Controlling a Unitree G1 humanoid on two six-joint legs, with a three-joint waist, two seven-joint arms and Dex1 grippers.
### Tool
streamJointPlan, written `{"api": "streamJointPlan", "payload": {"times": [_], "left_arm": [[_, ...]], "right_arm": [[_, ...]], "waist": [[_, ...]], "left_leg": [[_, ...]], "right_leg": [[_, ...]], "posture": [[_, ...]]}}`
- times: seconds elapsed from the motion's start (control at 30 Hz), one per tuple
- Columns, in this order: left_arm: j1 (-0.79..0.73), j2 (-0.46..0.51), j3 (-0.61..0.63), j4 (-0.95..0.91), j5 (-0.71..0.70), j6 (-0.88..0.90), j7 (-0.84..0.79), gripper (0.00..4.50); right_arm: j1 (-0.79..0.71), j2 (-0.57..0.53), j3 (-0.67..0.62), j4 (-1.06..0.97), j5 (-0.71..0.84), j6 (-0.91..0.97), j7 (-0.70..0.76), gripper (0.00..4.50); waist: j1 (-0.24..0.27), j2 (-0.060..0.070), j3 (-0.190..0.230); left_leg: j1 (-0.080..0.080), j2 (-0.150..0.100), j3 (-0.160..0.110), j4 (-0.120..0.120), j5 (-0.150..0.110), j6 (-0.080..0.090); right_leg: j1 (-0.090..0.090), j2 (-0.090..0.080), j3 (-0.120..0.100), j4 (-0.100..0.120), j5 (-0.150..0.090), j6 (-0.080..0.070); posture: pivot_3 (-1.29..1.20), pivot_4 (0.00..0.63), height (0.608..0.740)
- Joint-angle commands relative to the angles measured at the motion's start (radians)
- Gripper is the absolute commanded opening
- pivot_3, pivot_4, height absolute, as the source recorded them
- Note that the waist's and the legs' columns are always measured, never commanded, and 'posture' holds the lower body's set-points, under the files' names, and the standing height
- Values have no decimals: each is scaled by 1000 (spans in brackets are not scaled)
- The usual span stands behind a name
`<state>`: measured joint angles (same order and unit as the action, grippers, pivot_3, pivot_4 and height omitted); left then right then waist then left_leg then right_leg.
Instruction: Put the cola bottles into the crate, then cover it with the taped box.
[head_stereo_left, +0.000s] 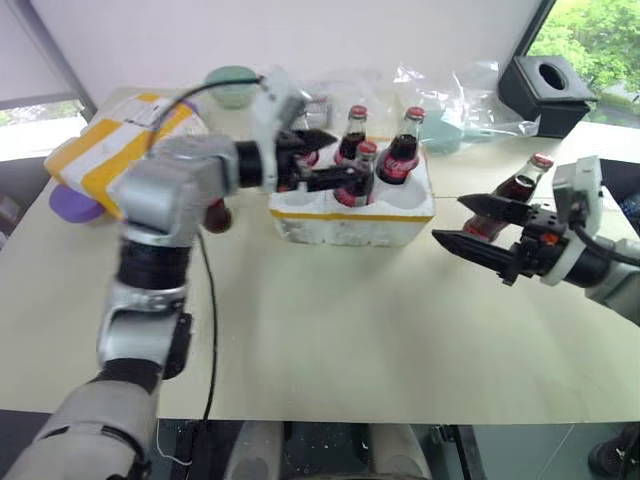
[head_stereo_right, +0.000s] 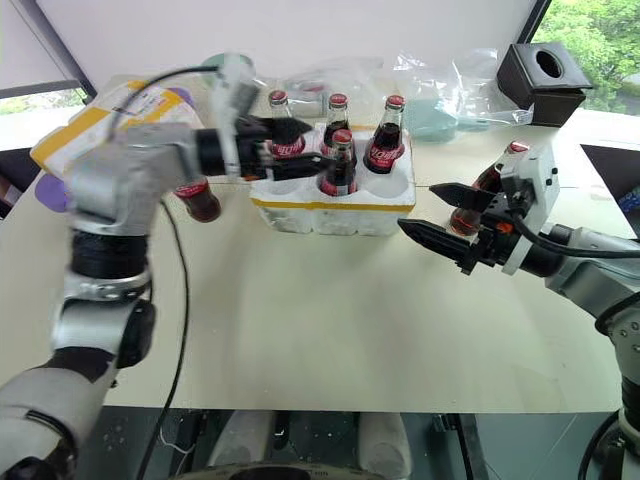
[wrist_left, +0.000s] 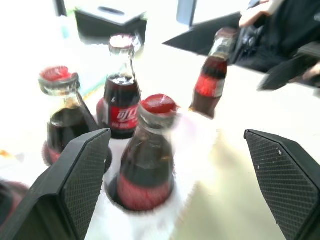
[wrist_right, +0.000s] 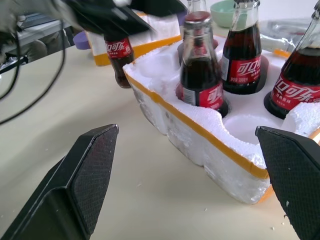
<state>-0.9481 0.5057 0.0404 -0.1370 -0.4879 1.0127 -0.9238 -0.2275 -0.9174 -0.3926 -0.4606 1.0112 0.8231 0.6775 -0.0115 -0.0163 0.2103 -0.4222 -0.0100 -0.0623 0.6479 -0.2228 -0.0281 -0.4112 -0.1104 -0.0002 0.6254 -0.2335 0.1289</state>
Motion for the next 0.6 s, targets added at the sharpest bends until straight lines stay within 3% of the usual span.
{"api": "streamJointPlan", "payload": {"times": [0.03, 0.13, 0.27, 0.43, 0.6], "left_arm": [[147, 167, 95, -203, -116, 93, -69, 4462], [283, 279, 178, -303, -172, 143, -57, 4462], [419, 326, 277, -341, -142, 155, 70, 4462], [534, 293, 374, -334, -80, 126, 251, 4462], [576, 235, 392, -316, -37, 78, 377, 4462]], "right_arm": [[-22, 9, -1, 4, -6, -22, 19, 4500], [-45, 10, 23, 27, -22, -24, 40, 4500], [-83, 10, 54, 61, -42, -26, 65, 4500], [-121, 19, 81, 89, -63, -25, 89, 4500], [-145, 26, 97, 105, -81, -23, 105, 4500]], "waist": [[-10, 0, 0], [-6, 0, 0], [4, 0, 0], [2, -1, 0], [0, -1, 0]], "left_leg": [[1, 0, 1, 0, 0, 0], [3, 1, 1, -1, 0, 0], [3, 1, 1, 1, 0, 0], [3, 1, 1, 0, 0, 0], [3, 1, 1, 0, 0, 0]], "right_leg": [[0, 0, 1, 1, 0, 0], [0, 1, 2, 3, -1, -1], [2, 0, 2, 2, -3, -5], [1, 1, 2, 2, -3, -5], [2, 0, 2, 2, -3, -5]], "posture": [[0, 150, 739], [0, 150, 739], [0, 150, 739], [0, 150, 739], [0, 150, 739]]}}
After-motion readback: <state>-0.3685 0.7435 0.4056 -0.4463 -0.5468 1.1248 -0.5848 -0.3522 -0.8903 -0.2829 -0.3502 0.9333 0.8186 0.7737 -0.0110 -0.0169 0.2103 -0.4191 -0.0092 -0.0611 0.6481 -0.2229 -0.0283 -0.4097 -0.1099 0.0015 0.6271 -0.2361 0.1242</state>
